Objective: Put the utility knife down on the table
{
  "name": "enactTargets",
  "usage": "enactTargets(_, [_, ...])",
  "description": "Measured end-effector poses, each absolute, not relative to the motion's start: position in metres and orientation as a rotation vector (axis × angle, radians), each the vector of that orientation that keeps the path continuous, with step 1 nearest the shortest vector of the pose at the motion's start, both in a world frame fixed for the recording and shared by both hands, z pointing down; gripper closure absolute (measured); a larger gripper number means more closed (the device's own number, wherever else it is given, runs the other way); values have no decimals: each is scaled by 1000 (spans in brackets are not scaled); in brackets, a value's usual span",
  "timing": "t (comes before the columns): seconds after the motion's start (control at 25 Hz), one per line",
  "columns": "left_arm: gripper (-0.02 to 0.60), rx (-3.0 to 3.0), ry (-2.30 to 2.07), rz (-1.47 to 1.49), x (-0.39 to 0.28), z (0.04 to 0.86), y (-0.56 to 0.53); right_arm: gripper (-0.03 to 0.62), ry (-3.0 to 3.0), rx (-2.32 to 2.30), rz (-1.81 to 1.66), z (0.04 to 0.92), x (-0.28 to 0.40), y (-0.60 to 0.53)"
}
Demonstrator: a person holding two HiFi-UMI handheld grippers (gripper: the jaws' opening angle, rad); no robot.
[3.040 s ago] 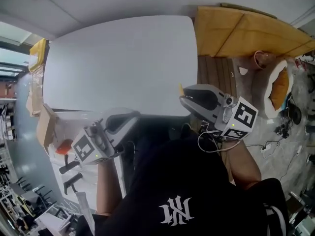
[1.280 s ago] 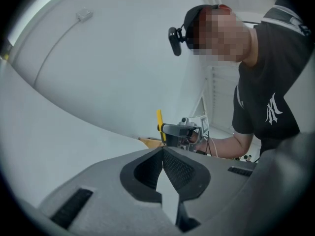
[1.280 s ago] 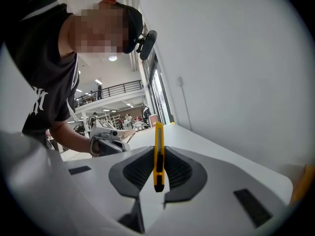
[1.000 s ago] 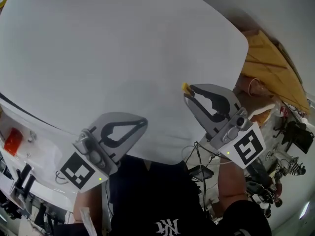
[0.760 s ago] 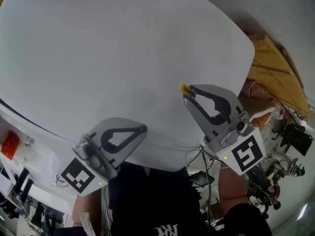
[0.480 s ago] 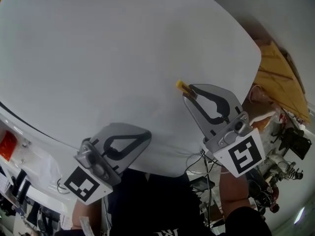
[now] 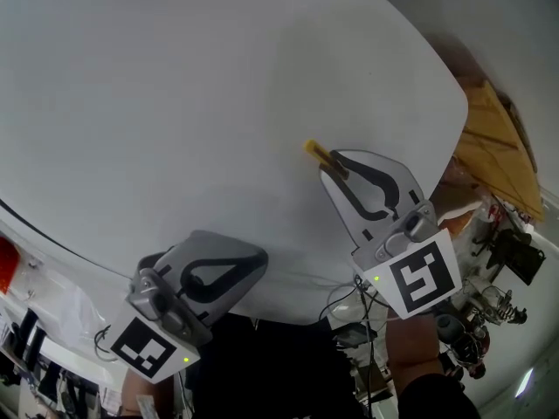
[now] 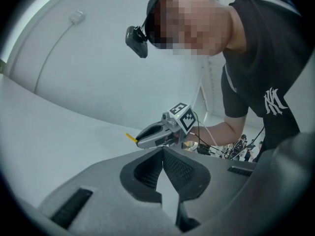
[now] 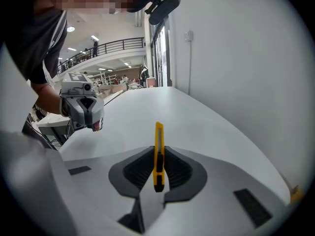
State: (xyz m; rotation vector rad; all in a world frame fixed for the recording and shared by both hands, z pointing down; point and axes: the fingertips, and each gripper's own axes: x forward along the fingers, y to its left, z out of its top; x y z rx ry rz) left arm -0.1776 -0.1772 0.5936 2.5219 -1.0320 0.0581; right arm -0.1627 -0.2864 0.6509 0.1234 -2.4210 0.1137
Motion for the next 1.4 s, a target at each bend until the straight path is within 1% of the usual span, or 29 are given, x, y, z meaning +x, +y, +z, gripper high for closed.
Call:
enactTargets(0.56, [577, 2526, -1036, 47, -177, 590, -177, 542, -2296, 94, 132, 667, -168, -285])
enactTargets(1.4, [577, 2513, -1028, 42, -182, 594, -187, 542, -2292, 65, 147, 671, -172, -291])
